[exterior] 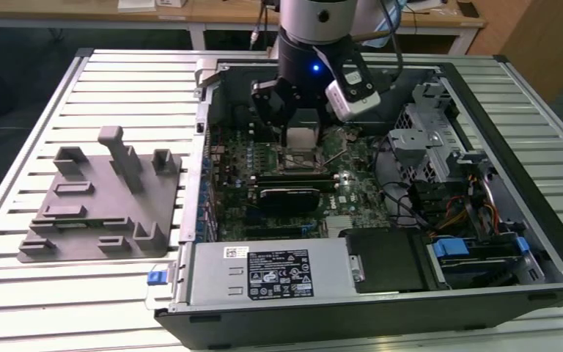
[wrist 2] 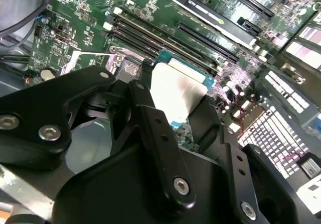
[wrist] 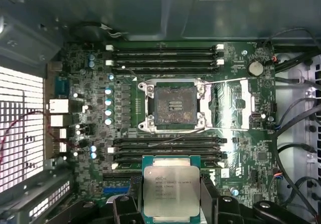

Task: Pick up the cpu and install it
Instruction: 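Pick up the cpu and move it towards the insertion slot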

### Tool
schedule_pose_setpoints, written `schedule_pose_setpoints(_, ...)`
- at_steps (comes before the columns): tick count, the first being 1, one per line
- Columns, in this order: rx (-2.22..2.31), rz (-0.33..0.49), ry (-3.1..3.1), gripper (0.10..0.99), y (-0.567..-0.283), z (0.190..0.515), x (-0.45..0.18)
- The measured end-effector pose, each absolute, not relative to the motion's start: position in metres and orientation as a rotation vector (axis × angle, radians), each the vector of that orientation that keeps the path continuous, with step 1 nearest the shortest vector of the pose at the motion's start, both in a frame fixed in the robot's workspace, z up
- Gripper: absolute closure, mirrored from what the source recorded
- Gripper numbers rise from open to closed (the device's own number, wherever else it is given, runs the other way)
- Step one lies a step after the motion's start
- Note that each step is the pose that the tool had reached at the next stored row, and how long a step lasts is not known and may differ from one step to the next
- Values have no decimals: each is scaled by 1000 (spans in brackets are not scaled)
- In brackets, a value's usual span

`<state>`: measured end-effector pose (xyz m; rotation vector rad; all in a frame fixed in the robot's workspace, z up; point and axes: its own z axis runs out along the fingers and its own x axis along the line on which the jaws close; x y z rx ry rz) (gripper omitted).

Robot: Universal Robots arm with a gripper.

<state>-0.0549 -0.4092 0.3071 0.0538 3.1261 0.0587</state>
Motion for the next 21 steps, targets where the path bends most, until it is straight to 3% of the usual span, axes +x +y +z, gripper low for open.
schedule_pose_setpoints(21, 54, 58, 3129, 545, -393, 284, -47)
